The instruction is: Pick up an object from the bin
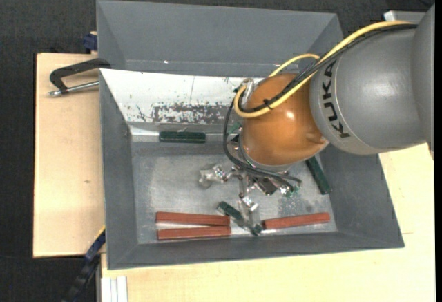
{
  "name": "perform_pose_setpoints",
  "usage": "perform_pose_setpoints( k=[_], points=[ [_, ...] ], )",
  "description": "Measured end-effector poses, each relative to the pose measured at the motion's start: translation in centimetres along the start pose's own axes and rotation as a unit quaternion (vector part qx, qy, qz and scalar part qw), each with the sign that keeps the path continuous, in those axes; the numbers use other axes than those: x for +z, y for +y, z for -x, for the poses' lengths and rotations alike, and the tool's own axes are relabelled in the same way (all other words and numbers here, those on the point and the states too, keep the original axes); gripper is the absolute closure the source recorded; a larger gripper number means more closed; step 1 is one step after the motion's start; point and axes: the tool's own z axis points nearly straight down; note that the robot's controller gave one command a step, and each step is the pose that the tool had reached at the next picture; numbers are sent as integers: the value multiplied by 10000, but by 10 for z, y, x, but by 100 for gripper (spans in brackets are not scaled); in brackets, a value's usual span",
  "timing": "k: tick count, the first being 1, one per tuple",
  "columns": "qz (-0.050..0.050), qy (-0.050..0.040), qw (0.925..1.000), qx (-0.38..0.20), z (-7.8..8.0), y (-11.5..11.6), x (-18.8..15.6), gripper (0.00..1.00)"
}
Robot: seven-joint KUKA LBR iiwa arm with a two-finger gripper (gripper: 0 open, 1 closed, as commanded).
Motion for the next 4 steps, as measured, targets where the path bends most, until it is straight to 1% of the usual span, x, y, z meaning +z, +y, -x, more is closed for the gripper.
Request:
perform_pose_setpoints(
  k=[1,2,3,4],
  points=[
    [27,47,9998,207,-11,0,37,0],
    [9,-12,9893,-1462,19,39,39,100],
    [9,-11,9893,-1458,19,38,39,100],
    [-14,-40,9886,-1503,41,54,-161,100]
  ],
)
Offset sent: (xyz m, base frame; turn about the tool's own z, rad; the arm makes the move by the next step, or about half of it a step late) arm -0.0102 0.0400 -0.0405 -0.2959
